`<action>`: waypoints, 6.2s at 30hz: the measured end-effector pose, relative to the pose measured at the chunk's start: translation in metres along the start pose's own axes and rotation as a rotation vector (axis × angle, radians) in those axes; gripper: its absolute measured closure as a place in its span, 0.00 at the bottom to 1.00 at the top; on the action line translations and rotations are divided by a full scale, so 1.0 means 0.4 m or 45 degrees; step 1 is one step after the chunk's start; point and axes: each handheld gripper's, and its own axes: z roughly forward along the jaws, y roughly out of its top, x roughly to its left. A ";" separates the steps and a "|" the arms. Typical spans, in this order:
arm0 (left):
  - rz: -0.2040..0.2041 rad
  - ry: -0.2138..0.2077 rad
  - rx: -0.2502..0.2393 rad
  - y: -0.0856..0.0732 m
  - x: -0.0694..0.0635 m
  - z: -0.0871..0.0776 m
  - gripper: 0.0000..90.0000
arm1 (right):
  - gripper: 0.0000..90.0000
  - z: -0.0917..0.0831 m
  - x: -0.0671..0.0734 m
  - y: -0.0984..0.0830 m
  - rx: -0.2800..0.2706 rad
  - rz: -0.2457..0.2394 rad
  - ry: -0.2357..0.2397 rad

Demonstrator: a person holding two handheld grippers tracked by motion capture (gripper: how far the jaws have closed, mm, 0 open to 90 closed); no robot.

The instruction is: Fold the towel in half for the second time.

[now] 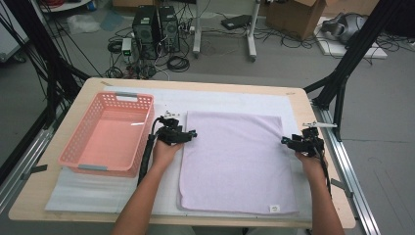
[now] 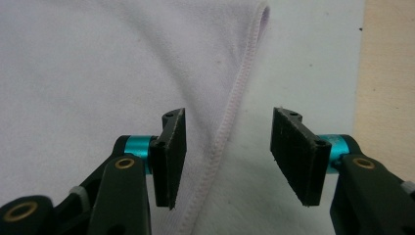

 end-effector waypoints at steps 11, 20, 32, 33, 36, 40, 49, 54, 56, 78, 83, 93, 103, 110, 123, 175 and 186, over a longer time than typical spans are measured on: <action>0.168 0.140 0.040 0.001 -0.032 0.010 0.67 | 0.83 0.040 0.018 0.005 0.010 -0.036 0.002; -0.008 0.001 0.004 0.003 -0.001 -0.004 0.94 | 0.97 0.032 0.013 0.005 -0.013 0.022 0.040; 0.038 -0.080 -0.069 0.016 -0.017 -0.098 0.94 | 0.97 -0.066 0.029 0.016 -0.151 -0.029 0.115; 0.051 -0.083 -0.070 0.017 -0.021 -0.105 0.94 | 0.97 -0.075 0.033 0.015 -0.154 -0.038 0.121; 0.086 -0.100 -0.086 0.022 -0.040 -0.130 0.94 | 0.97 -0.103 0.043 0.006 -0.168 -0.064 0.131; 0.110 -0.122 -0.119 0.013 -0.061 -0.163 0.94 | 0.96 -0.135 0.048 -0.016 -0.181 -0.068 0.153; 0.151 -0.176 -0.113 -0.062 -0.082 -0.213 0.94 | 0.96 -0.178 0.064 -0.084 -0.197 -0.080 0.206; 0.145 -0.210 -0.088 -0.107 -0.087 -0.228 0.93 | 0.96 -0.189 0.076 -0.128 -0.178 -0.093 0.211; 0.145 -0.214 -0.062 -0.126 -0.087 -0.230 0.93 | 0.96 -0.194 0.078 -0.144 -0.170 -0.089 0.216; -0.014 -0.142 0.008 -0.039 -0.020 -0.098 0.46 | 0.56 -0.080 0.053 -0.023 0.012 -0.017 0.090; -0.016 -0.132 0.071 -0.050 -0.024 -0.071 0.58 | 0.64 -0.025 0.055 -0.016 0.104 -0.015 0.051; 0.033 -0.115 0.054 -0.050 -0.019 -0.083 0.97 | 0.96 -0.020 0.072 -0.023 0.108 -0.127 0.013; 0.073 -0.206 -0.113 -0.035 -0.050 -0.183 0.97 | 0.97 -0.130 0.085 -0.038 -0.112 -0.127 0.050; 0.096 -0.272 -0.193 -0.086 -0.080 -0.256 0.97 | 0.97 -0.209 0.113 -0.092 -0.207 -0.152 0.071; 0.115 -0.317 -0.212 -0.212 -0.133 -0.358 0.95 | 0.97 -0.310 0.171 -0.223 -0.271 -0.170 0.097; 0.078 -0.413 -0.063 -0.297 -0.186 -0.368 0.65 | 0.79 -0.376 0.189 -0.339 -0.145 -0.100 0.161; 0.111 -0.451 -0.056 -0.318 -0.175 -0.414 0.97 | 0.95 -0.402 0.186 -0.361 -0.113 -0.130 0.210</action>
